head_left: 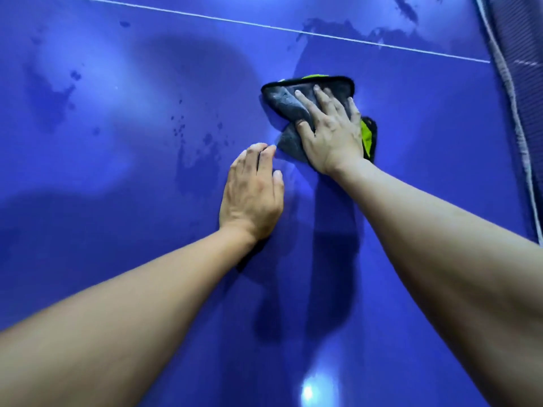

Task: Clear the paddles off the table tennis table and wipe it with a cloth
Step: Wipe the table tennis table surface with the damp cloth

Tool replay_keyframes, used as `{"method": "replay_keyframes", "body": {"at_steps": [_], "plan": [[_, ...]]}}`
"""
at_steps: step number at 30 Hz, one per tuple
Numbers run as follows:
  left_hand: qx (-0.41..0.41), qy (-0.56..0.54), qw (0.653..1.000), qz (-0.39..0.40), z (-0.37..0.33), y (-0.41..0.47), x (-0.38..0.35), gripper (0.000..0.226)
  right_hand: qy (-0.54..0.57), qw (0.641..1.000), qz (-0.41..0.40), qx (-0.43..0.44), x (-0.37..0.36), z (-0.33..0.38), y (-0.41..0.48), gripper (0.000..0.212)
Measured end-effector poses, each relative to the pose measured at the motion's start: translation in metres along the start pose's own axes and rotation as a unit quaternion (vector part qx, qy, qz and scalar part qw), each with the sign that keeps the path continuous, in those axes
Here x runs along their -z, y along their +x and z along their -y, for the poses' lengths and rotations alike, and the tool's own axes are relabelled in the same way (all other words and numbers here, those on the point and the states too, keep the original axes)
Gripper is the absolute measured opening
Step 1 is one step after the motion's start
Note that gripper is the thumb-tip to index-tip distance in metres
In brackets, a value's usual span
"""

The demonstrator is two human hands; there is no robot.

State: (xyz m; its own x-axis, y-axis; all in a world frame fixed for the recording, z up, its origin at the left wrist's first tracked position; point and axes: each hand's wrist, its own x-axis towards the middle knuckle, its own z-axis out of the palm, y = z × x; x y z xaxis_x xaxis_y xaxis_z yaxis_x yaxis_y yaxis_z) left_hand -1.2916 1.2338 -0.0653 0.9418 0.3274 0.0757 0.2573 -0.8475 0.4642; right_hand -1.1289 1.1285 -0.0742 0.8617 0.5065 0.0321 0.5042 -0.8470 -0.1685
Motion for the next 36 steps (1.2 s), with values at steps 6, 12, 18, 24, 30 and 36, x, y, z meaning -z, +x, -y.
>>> {"method": "replay_keyframes", "body": {"at_steps": [6,12,18,24,30,36], "plan": [[-0.030,0.019,0.999,0.028,0.014,-0.122,0.022,0.049,0.009,1.000,0.009,0.008,-0.003,0.029,-0.114,0.057],[-0.034,0.082,0.996,0.024,0.034,-0.300,0.043,0.052,0.026,0.999,0.015,0.032,-0.001,0.057,-0.238,0.060],[-0.018,0.089,0.995,0.042,0.044,-0.399,0.058,0.057,0.018,0.998,0.000,0.054,-0.003,0.099,-0.376,0.061],[-0.001,0.069,0.994,0.090,0.041,-0.438,0.076,0.058,0.016,0.999,-0.003,0.050,-0.009,0.134,-0.475,0.059],[0.042,0.021,0.996,0.076,0.039,-0.414,0.098,0.053,0.023,1.000,-0.014,0.017,-0.011,0.149,-0.480,0.061],[0.040,0.003,0.998,0.050,0.060,-0.325,0.112,0.051,0.017,0.999,-0.017,-0.036,-0.011,0.157,-0.406,0.063]]}}
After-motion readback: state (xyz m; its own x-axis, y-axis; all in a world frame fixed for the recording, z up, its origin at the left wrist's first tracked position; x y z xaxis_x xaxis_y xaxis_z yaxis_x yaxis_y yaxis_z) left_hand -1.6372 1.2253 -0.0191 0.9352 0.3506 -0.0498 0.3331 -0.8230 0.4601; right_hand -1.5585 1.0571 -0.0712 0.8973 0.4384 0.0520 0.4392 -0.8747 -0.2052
